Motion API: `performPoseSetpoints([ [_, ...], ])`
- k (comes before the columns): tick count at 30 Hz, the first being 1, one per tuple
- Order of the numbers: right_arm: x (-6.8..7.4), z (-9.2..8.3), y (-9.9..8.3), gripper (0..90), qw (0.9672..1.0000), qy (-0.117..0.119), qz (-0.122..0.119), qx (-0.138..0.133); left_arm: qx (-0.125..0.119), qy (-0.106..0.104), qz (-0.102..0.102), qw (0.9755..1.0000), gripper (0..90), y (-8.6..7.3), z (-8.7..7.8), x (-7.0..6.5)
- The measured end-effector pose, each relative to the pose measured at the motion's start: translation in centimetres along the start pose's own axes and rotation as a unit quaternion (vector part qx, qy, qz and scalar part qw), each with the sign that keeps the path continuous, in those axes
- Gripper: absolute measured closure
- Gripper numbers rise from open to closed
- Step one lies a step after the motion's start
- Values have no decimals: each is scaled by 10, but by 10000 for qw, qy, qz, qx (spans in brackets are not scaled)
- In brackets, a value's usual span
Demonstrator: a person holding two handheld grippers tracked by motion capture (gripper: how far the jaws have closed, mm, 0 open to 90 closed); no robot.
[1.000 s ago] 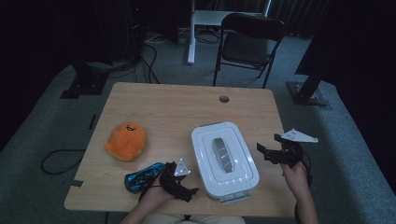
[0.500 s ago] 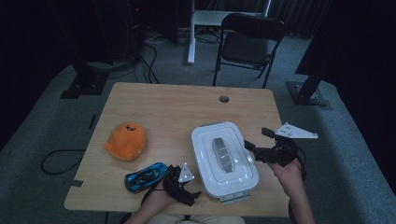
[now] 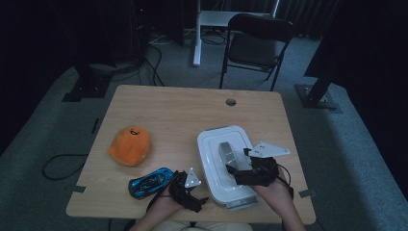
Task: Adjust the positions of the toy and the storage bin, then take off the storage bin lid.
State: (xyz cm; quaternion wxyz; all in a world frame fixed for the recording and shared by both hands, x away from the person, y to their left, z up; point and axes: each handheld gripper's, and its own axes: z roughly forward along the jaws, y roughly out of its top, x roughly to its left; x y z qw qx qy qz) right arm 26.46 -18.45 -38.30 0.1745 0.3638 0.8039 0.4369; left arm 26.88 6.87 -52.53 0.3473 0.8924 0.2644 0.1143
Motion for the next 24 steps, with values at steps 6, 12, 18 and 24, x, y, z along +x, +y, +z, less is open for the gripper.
performPoseSetpoints([
  [6, 12, 1, -11, 331, 9999, -88, 91, 88, 3, -4, 3, 10000, 10, 0, 0, 0],
  [12, 20, 3, -18, 481, 9998, -105, 140, 127, 4, -2, 4, 10000, 10, 0, 0, 0],
  [18, 20, 6, -18, 524, 9995, -66, 205, 218, 4, -3, 3, 10000, 10, 0, 0, 0],
  [24, 22, 6, -18, 578, 9996, -174, 120, 208, 6, -9, 10, 10000, 9, 0, 0, 0],
])
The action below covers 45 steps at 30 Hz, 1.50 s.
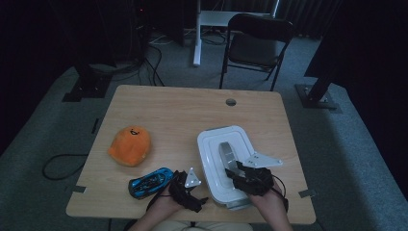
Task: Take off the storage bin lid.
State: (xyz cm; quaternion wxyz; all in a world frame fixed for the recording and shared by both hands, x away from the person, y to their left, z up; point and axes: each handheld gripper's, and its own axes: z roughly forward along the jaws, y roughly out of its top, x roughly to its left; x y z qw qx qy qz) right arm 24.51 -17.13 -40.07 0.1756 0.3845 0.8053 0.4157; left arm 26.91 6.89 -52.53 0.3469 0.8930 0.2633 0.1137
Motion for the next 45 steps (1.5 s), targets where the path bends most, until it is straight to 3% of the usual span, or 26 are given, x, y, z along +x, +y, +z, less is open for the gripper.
performPoseSetpoints([
  [4, 0, 0, 0, 626, 9999, -30, -103, 25, 0, 1, 1, 10000, 9, 0, 0, 0],
  [13, -5, -3, 0, 665, 9995, 241, 218, -45, -2, 1, -1, 10000, 9, 0, 0, 0],
  [23, -6, -14, 8, 685, 9987, 352, 224, -286, -9, 6, -6, 10000, 10, 0, 0, 0],
  [33, -18, -27, 21, 686, 9982, 132, 237, -536, 5, -4, -3, 10000, 10, 0, 0, 0],
  [45, -46, -39, 36, 686, 9957, -237, 367, -816, 5, -1, -6, 10000, 10, 0, 0, 0],
])
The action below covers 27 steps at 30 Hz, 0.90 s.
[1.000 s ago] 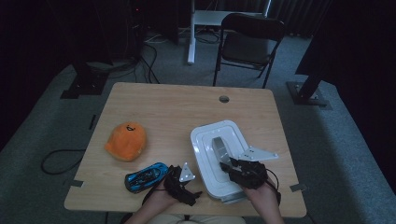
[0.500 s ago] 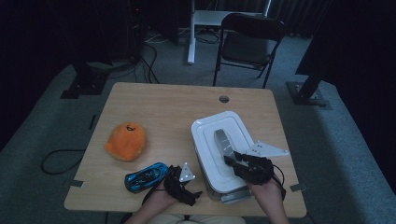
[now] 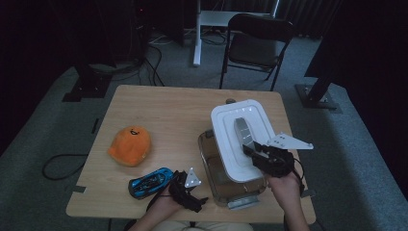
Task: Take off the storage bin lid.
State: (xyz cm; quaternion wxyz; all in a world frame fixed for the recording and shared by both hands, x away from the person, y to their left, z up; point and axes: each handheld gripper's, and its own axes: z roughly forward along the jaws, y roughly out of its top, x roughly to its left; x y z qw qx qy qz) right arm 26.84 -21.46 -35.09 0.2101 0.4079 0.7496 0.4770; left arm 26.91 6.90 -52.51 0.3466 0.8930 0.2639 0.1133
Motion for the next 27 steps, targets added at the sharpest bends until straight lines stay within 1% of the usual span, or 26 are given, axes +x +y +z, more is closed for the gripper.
performPoseSetpoints([
  [4, -12, -1, 4, 687, 9999, -87, 65, -65, 4, -1, 4, 10000, 9, 0, 0, 0],
  [14, -43, -8, 13, 687, 9982, -491, 228, -238, -2, 3, 3, 10000, 10, 0, 0, 0],
  [19, -56, -9, 11, 686, 9969, -667, 304, -288, -1, 1, 3, 10000, 9, 0, 0, 0],
  [21, -62, -8, 9, 687, 9963, -751, 298, -288, -3, 1, 1, 10000, 9, 0, 0, 0],
  [27, -79, -5, 3, 686, 9937, -1022, 381, -241, -6, 0, 1, 10000, 9, 0, 0, 0],
])
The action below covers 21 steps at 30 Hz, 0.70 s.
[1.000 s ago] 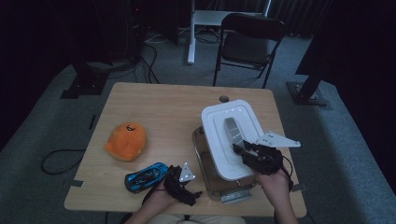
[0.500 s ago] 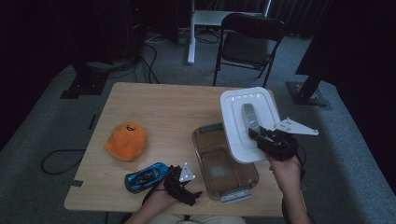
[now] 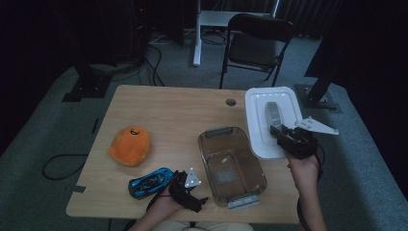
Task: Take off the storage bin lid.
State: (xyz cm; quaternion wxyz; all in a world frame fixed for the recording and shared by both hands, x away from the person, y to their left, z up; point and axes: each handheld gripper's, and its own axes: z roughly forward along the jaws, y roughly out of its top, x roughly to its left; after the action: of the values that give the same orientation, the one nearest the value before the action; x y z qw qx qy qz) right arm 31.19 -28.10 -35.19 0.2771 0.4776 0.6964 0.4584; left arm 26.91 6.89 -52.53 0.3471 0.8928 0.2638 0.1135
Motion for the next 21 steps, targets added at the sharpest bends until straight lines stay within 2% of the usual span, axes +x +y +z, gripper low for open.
performPoseSetpoints([
  [6, -18, 8, -9, 686, 9996, -223, 119, 78, -1, 1, 1, 10000, 9, 0, 0, 0],
  [9, -24, 12, -13, 686, 9995, -261, 158, 123, -7, 7, 1, 10000, 10, 0, 0, 0],
  [11, -31, 19, -22, 686, 9991, -336, 196, 186, -2, 6, 4, 10000, 10, 0, 0, 0],
  [13, -34, 23, -27, 686, 9989, -355, 208, 217, -3, 7, 4, 10000, 10, 0, 0, 0],
  [18, -44, 40, -45, 686, 9981, -338, 411, 319, -1, 6, 6, 10000, 10, 0, 0, 0],
  [21, -47, 46, -52, 686, 9979, -360, 424, 328, -3, 6, 6, 10000, 10, 0, 0, 0],
])
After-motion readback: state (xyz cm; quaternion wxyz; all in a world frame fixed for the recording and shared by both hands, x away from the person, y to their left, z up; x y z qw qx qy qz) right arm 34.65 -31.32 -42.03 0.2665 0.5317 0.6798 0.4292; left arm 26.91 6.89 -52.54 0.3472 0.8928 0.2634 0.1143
